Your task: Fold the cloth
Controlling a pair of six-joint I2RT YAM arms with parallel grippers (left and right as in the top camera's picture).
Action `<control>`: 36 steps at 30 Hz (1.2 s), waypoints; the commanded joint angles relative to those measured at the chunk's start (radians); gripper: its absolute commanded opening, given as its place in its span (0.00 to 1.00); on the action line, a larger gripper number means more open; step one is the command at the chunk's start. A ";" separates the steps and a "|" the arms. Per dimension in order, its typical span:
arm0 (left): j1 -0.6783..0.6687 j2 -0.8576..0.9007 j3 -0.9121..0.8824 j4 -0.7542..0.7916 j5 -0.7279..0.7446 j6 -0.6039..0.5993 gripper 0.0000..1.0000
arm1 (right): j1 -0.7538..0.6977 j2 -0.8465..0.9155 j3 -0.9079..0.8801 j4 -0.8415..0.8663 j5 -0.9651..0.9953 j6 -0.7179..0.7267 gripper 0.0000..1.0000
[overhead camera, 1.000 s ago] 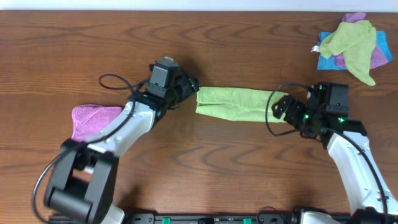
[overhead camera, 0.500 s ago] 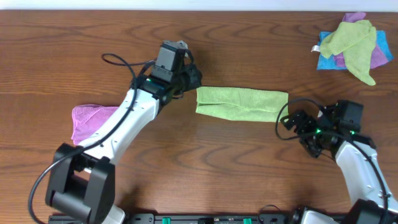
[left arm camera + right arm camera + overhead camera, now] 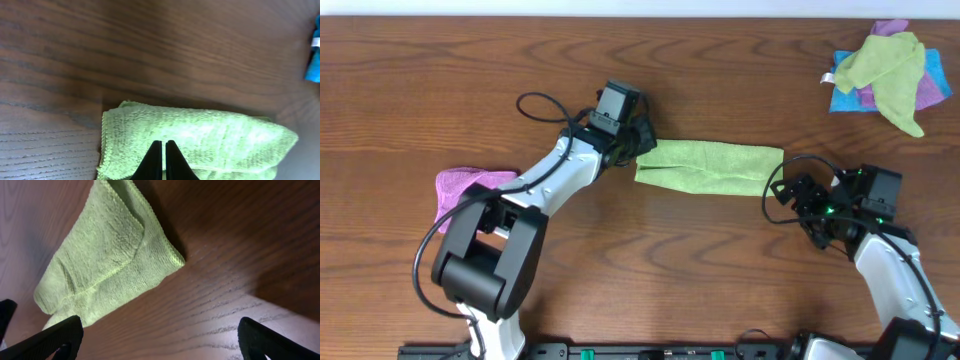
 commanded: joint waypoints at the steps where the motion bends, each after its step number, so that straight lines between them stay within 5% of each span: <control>1: -0.011 0.038 0.017 0.003 0.004 -0.019 0.06 | -0.008 0.025 -0.017 0.019 -0.004 0.032 0.99; 24: -0.033 0.106 0.016 -0.062 -0.034 -0.018 0.06 | 0.040 0.278 -0.017 0.297 -0.008 0.125 0.99; 36: -0.037 0.106 0.016 -0.084 -0.034 -0.018 0.06 | 0.144 0.468 -0.017 0.403 -0.006 0.158 0.85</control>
